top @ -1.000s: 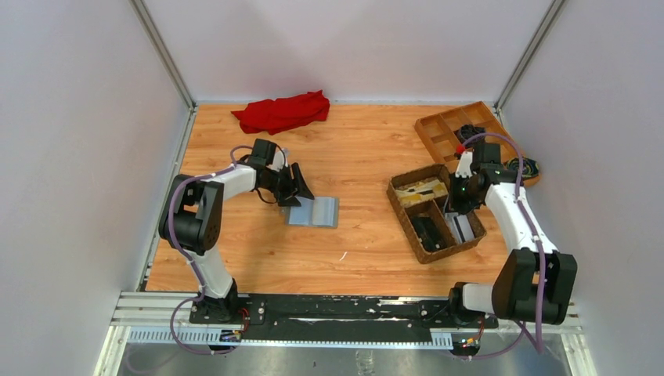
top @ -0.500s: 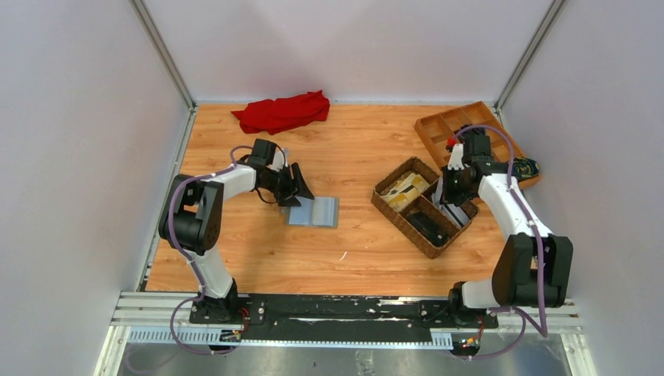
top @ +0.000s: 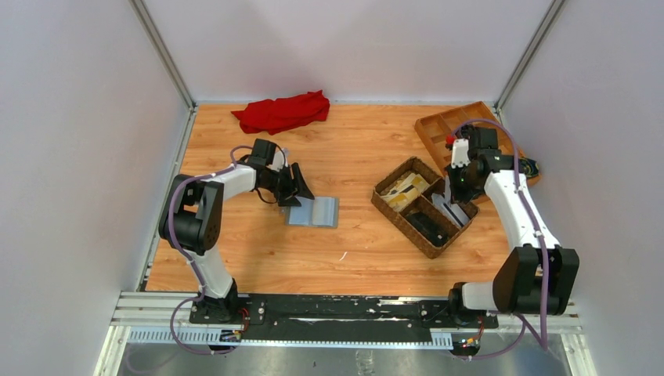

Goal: Take the credit cards out of the card holder
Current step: Move the storage box to the center of the board, then place the credit card in the storage box.

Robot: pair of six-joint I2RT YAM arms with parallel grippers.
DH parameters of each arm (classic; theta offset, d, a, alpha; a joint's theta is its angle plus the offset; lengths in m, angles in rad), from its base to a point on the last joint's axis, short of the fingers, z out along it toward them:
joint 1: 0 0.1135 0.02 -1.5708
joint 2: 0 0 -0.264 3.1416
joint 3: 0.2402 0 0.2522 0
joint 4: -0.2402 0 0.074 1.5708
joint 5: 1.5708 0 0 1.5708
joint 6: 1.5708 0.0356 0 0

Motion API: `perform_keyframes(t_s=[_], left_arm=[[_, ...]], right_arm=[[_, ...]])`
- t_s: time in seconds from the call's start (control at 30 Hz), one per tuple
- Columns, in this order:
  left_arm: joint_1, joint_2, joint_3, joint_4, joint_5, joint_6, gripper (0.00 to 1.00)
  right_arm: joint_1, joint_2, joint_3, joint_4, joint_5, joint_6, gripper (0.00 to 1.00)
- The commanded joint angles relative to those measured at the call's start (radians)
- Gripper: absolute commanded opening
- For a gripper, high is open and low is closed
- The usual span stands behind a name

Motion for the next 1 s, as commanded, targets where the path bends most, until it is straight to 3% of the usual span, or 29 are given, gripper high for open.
perform_keyframes(t_s=[0.0,0.27,0.6,0.7,0.73,0.8,0.83,0.97], left_arm=[[0.009,0.015,-0.003,0.002,0.027,0.002,0.61],[0.009,0.014,-0.008,0.004,0.033,-0.001,0.61],[0.009,0.019,-0.011,0.001,0.04,0.003,0.61],[0.009,0.019,-0.015,0.005,0.041,0.004,0.61],[0.009,0.018,-0.018,0.007,0.041,0.002,0.61],[0.009,0.018,-0.023,0.013,0.043,0.0,0.61],[0.009,0.018,-0.024,0.015,0.043,-0.002,0.61],[0.009,0.017,-0.027,0.02,0.046,-0.003,0.61]], right_arm=[[0.015,0.028,0.037,-0.119,0.109,-0.068,0.0],[0.118,0.131,0.067,-0.201,0.16,-0.133,0.0],[0.136,0.259,0.099,-0.223,0.204,-0.14,0.02],[0.136,0.295,0.115,-0.204,0.314,-0.105,0.17],[0.136,0.302,0.117,-0.199,0.325,-0.1,0.48],[0.136,0.308,0.118,-0.192,0.335,-0.096,0.94],[0.136,0.308,0.118,-0.188,0.345,-0.088,0.99],[0.136,0.287,0.12,-0.167,0.4,-0.051,1.0]])
